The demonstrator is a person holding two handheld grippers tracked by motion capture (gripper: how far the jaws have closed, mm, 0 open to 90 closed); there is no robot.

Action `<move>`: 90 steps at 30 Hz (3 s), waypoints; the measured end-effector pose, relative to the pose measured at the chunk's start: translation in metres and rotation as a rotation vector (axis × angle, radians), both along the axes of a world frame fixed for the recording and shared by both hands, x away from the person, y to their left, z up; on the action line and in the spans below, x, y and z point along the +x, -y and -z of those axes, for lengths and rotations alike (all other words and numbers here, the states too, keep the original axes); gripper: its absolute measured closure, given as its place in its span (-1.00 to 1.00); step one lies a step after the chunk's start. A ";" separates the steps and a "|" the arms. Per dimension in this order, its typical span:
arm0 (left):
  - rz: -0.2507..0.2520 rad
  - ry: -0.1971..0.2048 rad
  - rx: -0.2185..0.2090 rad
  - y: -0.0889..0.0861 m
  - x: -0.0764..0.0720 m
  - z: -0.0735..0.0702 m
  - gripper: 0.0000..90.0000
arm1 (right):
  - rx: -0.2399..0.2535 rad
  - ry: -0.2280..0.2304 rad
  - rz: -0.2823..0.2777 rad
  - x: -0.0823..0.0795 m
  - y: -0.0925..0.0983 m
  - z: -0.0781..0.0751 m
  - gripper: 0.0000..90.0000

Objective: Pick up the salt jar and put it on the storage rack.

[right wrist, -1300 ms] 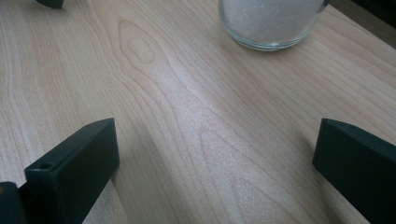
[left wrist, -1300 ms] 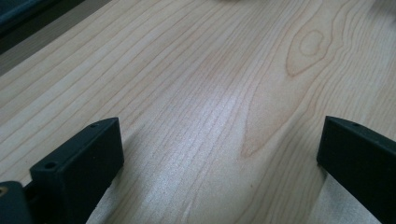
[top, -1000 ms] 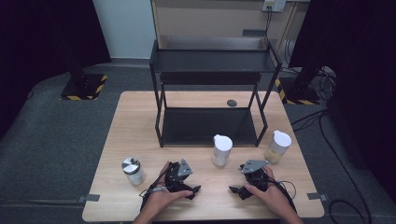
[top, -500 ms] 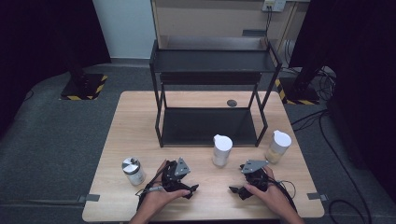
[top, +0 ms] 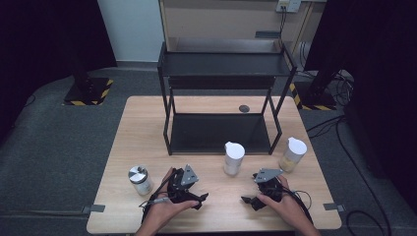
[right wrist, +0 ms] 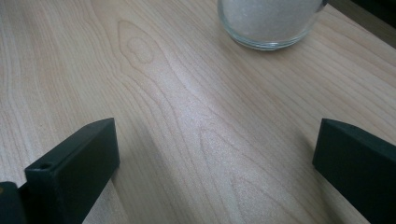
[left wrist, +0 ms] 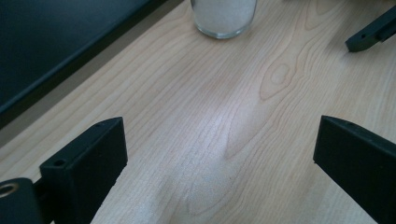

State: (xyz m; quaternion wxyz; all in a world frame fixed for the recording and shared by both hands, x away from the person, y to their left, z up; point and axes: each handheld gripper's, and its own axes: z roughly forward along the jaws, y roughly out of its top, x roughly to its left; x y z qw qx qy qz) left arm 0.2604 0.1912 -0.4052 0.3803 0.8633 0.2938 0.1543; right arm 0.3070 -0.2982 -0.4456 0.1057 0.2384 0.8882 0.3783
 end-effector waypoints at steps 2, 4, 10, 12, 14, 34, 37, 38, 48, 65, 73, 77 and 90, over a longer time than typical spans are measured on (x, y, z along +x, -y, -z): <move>-0.004 0.004 -0.001 -0.002 -0.002 -0.004 -0.96 | 0.000 0.000 0.000 0.000 0.000 0.000 -0.98; -0.007 0.005 0.009 -0.003 -0.004 -0.009 -0.96 | 0.000 0.000 0.000 0.000 0.000 0.000 -0.98; -0.031 0.012 0.003 -0.010 -0.007 -0.020 -0.95 | 0.000 0.000 0.000 0.000 0.000 0.000 -0.98; -0.035 0.018 0.000 -0.012 -0.009 -0.024 -0.95 | 0.000 0.000 0.000 0.000 0.000 0.000 -0.98; -0.043 0.021 -0.005 -0.014 -0.010 -0.028 -0.95 | 0.000 0.000 0.000 0.000 0.000 0.000 -0.98; -0.086 0.068 -0.028 -0.042 -0.022 -0.057 -0.95 | 0.000 0.000 0.001 0.000 0.000 0.000 -0.98; -0.104 0.078 -0.030 -0.049 -0.024 -0.061 -0.95 | 0.000 0.000 0.001 0.000 0.000 0.000 -0.98; -0.109 0.082 -0.032 -0.052 -0.025 -0.062 -0.95 | 0.000 0.000 0.001 0.000 0.000 0.000 -0.98; -0.161 0.105 -0.035 -0.075 -0.029 -0.069 -0.95 | 0.000 0.000 0.001 0.000 0.000 0.000 -0.98; -0.233 0.099 -0.026 -0.103 -0.029 -0.066 -0.95 | 0.000 0.000 0.001 0.000 0.000 0.000 -0.98; -0.251 0.068 -0.014 -0.114 -0.027 -0.058 -0.94 | 0.000 0.000 0.001 0.000 0.000 0.000 -0.98; -0.261 0.056 -0.001 -0.119 -0.027 -0.054 -0.94 | 0.000 0.000 0.001 0.000 0.000 0.000 -0.98; -0.263 0.008 0.028 -0.124 -0.023 -0.039 -0.92 | 0.001 0.001 0.005 -0.001 0.000 0.000 -0.98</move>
